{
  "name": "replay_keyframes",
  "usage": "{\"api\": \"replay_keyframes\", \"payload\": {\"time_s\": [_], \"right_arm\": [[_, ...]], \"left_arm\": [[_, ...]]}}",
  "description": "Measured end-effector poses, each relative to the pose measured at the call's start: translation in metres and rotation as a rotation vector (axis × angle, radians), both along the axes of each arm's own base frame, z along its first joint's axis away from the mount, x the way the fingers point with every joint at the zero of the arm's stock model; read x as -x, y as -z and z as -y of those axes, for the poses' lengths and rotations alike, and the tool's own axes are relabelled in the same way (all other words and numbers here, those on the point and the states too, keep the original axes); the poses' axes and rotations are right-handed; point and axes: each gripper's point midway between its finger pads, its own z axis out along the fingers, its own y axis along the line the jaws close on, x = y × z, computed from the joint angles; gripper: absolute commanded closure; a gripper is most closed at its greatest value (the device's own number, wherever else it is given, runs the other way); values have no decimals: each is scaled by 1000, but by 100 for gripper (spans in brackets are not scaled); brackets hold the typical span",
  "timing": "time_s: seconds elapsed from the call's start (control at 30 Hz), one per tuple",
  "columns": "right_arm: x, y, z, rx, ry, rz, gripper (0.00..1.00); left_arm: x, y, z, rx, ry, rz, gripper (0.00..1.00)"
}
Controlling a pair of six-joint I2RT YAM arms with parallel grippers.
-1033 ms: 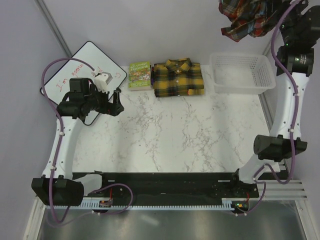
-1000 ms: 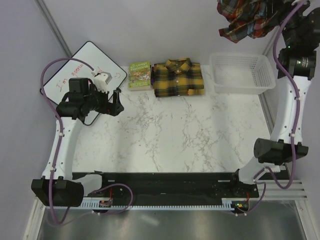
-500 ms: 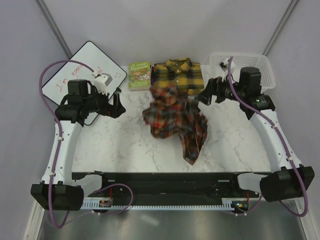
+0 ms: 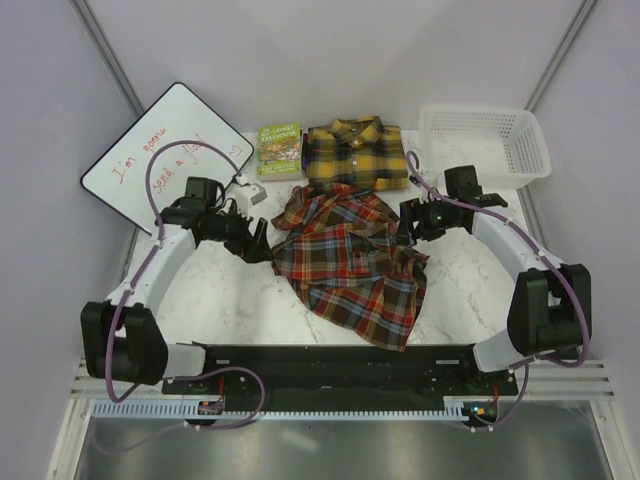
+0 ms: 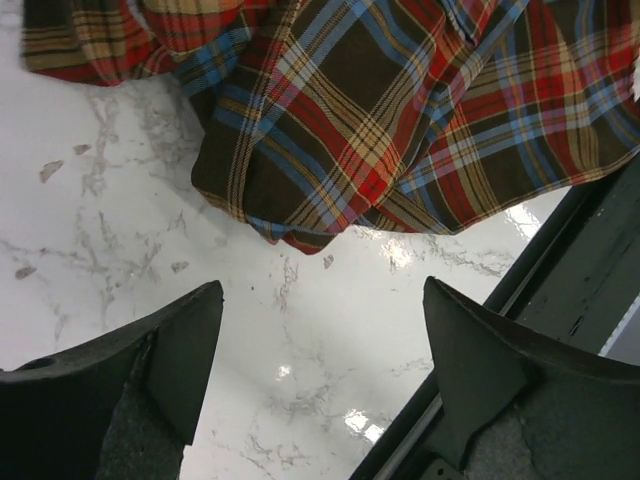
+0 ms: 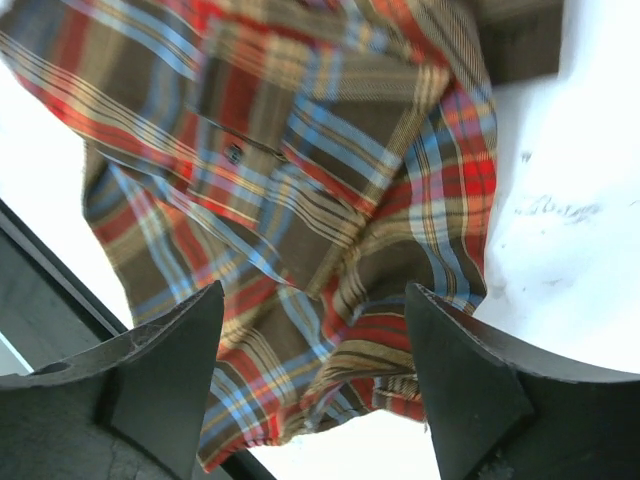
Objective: Fold and stack the long sleeve shirts
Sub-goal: Move the shirt to the center of the board
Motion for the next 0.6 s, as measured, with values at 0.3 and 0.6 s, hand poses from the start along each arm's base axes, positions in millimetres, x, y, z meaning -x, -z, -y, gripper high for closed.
{"api": "replay_keyframes", "payload": {"time_s": [0.3, 0.6], "right_arm": [[6, 26, -20, 35, -67, -42, 21], [1, 17, -32, 25, -79, 13, 20]], "left_arm": [[-8, 70, 34, -82, 131, -131, 39], [-16, 107, 30, -119, 96, -241, 94]]}}
